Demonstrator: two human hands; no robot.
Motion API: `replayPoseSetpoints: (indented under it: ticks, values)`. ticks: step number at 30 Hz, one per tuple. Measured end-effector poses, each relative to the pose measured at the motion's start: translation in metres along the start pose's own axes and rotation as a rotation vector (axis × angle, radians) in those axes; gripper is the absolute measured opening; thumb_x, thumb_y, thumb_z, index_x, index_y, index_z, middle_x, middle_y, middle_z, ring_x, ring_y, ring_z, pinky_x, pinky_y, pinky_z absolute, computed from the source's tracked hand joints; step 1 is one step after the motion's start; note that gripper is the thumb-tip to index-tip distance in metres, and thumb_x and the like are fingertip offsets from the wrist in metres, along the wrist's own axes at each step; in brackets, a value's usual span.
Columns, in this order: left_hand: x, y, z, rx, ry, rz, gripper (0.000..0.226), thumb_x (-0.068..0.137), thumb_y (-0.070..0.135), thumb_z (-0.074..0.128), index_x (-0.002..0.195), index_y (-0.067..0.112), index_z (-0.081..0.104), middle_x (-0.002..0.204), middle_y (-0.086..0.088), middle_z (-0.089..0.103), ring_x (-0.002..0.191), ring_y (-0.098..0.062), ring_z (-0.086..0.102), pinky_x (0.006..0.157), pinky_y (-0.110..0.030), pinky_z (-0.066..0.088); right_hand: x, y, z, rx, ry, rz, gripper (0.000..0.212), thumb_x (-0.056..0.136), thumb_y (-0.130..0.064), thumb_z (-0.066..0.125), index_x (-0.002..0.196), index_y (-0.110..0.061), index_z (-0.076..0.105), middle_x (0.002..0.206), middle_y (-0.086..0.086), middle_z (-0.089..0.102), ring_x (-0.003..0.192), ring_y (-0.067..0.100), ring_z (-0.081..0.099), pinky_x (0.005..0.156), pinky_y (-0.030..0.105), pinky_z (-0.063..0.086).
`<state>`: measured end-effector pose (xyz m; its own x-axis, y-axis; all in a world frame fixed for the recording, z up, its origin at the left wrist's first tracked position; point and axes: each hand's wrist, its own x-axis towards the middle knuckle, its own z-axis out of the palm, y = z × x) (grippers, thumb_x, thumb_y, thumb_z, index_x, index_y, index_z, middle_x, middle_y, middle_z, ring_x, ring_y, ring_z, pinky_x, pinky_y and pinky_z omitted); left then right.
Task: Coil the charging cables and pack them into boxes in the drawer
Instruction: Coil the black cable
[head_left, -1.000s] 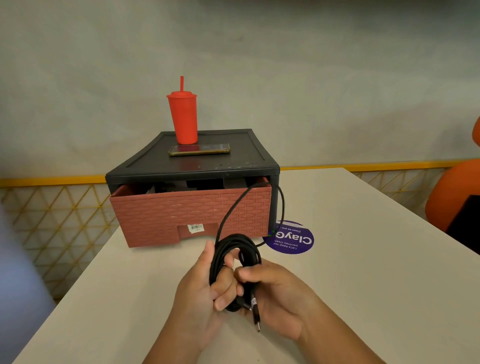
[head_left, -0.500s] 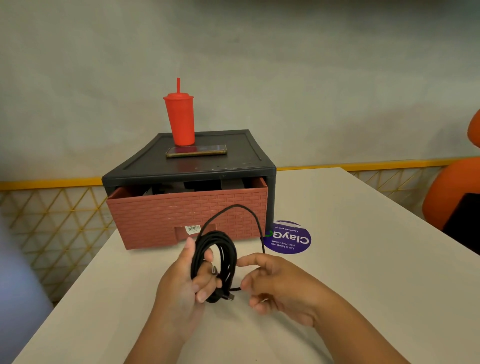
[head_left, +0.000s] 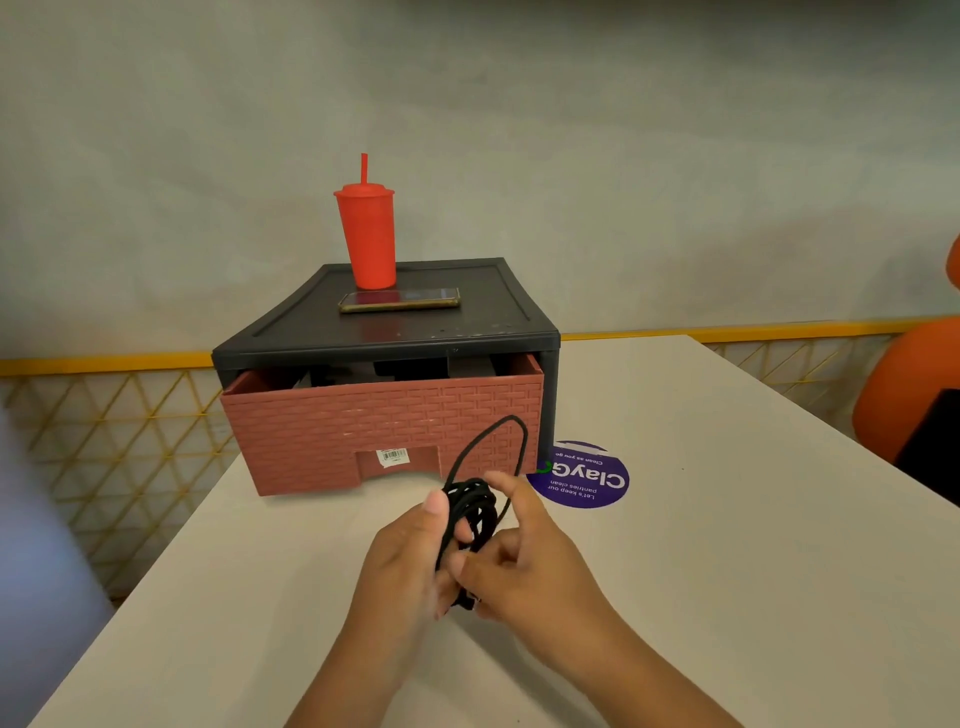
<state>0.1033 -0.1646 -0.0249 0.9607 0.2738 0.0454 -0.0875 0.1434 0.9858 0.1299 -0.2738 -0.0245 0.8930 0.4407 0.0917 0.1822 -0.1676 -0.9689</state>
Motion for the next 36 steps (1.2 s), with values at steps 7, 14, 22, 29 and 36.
replayPoseSetpoints:
  ticks: [7,14,22,29,36]
  values:
    - [0.012,0.001,-0.019,-0.108,0.152,-0.048,0.046,0.096,0.044,0.03,0.075,0.008,0.05,0.035,0.008,0.023,0.031,-0.008,0.025,0.063,-0.03,0.035,0.007,-0.003,-0.059,-0.355,-0.314,-0.039,0.05,0.088,0.007,0.044,0.112,-0.036,0.055,0.079,-0.014,0.064,0.062,-0.006,0.052,0.064,0.008,0.04]
    - [0.023,0.006,-0.046,-0.423,0.207,-0.014,0.05,0.097,0.047,0.029,0.066,0.014,0.05,0.033,0.01,0.022,0.028,-0.006,0.021,0.062,-0.028,0.034,0.019,0.048,-0.16,-0.72,0.153,-0.009,0.056,0.083,0.015,0.037,0.074,-0.037,0.057,0.074,-0.012,0.062,0.078,0.011,0.057,0.067,0.019,0.039]
    - [0.023,0.011,-0.05,-0.585,0.159,-0.003,0.051,0.095,0.048,0.03,0.063,0.015,0.052,0.031,0.009,0.023,0.027,-0.005,0.023,0.054,-0.022,0.037,0.012,0.085,-0.21,-0.762,0.505,0.233,0.059,0.088,0.009,0.037,0.069,-0.043,0.053,0.088,-0.003,0.063,0.091,0.025,0.055,0.074,0.031,0.041]
    - [0.018,0.01,-0.041,-0.573,0.077,-0.032,0.048,0.093,0.049,0.033,0.066,0.013,0.051,0.031,0.01,0.023,0.026,-0.005,0.024,0.053,-0.023,0.041,0.024,0.044,-0.146,-1.073,0.383,0.098,0.042,0.084,-0.015,0.045,0.118,-0.036,0.059,0.131,-0.011,0.053,0.122,0.017,0.047,0.107,0.044,0.029]
    - [0.01,0.006,-0.019,-0.568,0.06,-0.035,0.047,0.086,0.05,0.038,0.066,0.011,0.054,0.032,0.008,0.022,0.027,-0.007,0.023,0.058,-0.029,0.034,-0.002,0.003,-0.009,-0.624,-0.139,-0.268,0.075,0.088,-0.041,0.054,0.145,-0.042,0.004,0.111,-0.014,0.057,0.084,0.007,0.053,0.079,0.02,0.043]
